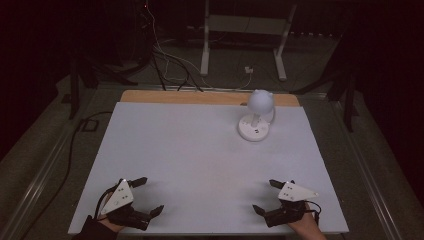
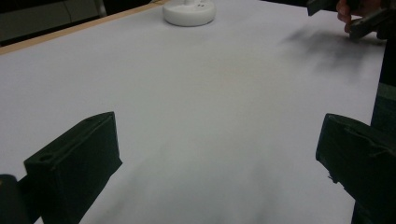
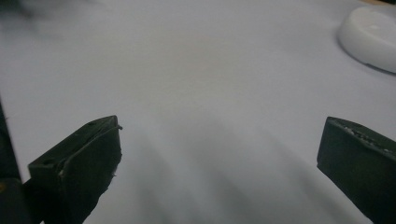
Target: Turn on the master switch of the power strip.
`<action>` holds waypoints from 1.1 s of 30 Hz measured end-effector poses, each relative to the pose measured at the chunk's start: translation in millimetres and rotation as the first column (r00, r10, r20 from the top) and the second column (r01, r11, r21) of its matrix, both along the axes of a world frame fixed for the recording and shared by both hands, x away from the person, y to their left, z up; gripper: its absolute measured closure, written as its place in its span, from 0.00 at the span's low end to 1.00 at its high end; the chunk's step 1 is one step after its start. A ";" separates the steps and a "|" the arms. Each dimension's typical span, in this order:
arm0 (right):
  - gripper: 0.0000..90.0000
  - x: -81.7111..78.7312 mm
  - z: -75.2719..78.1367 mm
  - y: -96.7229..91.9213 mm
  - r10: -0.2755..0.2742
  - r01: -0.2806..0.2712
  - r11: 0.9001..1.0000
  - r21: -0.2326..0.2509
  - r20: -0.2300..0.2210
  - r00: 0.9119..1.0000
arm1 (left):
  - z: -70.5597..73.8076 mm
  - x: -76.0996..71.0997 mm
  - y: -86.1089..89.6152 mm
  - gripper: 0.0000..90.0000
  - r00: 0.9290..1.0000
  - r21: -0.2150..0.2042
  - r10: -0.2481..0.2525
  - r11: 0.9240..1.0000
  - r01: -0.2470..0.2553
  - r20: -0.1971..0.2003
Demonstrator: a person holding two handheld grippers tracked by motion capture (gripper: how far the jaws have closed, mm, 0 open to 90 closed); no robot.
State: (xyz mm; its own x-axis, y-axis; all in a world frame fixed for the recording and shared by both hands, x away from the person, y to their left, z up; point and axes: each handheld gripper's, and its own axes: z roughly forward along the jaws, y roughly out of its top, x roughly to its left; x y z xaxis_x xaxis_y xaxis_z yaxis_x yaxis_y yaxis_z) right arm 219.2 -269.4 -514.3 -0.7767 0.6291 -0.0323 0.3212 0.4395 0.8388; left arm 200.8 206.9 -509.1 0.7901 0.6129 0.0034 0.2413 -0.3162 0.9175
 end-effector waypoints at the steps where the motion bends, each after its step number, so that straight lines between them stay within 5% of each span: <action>1: 0.00 -0.8 1.1 1.2 0.004 -0.004 1.000 0.002 -0.003 1.000 | -0.1 0.1 0.0 0.00 1.000 -0.002 0.001 1.000 -0.001 0.000; 22: 0.00 2.7 44.2 10.6 0.003 -0.006 0.998 0.068 0.035 0.999 | -0.1 0.4 -0.7 0.00 1.000 -0.007 -0.003 1.000 0.003 -0.005; 33: 0.00 15.6 58.4 13.5 -0.004 0.002 1.000 0.027 0.046 0.999 | 0.1 0.1 -0.7 0.00 1.000 -0.007 -0.007 1.000 0.007 -0.005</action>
State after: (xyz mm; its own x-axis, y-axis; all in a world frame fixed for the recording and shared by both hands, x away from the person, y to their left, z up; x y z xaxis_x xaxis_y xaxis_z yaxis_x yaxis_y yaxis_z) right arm 234.8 -256.0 -456.0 -0.7728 0.6325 -0.0515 0.2829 0.4160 0.8642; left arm 201.0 206.2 -509.0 0.7946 0.6072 -0.0048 0.2438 -0.3117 0.9184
